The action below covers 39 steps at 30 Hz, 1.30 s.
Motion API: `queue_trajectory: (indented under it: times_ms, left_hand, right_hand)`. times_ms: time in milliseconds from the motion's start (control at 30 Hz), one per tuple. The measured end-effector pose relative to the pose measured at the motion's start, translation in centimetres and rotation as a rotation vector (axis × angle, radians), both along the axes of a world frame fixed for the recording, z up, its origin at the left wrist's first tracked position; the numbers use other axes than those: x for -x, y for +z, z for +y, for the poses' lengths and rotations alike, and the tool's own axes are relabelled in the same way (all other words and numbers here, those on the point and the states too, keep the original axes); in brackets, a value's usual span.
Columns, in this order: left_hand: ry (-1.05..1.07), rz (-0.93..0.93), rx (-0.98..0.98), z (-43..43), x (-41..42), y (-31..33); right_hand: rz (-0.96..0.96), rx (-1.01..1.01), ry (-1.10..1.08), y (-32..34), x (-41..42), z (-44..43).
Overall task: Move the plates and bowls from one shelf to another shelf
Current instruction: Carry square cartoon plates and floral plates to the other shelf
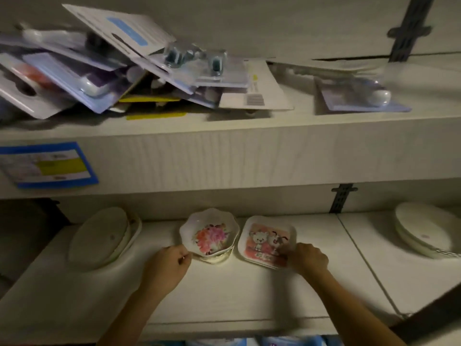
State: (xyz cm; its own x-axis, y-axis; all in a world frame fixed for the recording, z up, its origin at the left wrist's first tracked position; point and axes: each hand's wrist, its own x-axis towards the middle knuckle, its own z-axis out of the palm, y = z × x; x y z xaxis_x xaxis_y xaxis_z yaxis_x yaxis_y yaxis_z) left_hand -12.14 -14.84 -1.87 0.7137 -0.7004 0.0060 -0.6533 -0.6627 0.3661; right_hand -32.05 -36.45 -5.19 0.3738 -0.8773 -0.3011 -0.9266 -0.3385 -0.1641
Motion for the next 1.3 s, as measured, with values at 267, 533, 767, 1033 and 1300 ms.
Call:
queue_trajectory:
  times_ms: [267, 533, 767, 1033, 1300]
  left_hand:
    - [-0.030, 0.033, 0.006, 0.4, -3.7, -1.0]
    - [0.041, 0.177, -0.071, -2.7, -5.9, -2.7]
    - [0.072, 0.258, -0.169, -4.2, -7.0, -2.5]
    - [0.025, 0.291, -0.149, -4.6, -7.7, -1.2]
    - [-0.009, 0.327, -0.025, -2.7, -7.9, 0.2]
  right_hand:
    - [0.038, 0.038, -0.013, 1.7, -1.1, -0.2]
    - [-0.251, 0.017, -0.110, 2.6, 1.9, 0.5]
    - [-0.307, 0.126, -0.041, 3.6, 5.0, 2.6]
    - [-0.346, 0.123, -0.050, 4.3, 5.6, 4.0]
    - [-0.395, 0.138, -0.056, 5.4, 6.2, 5.6]
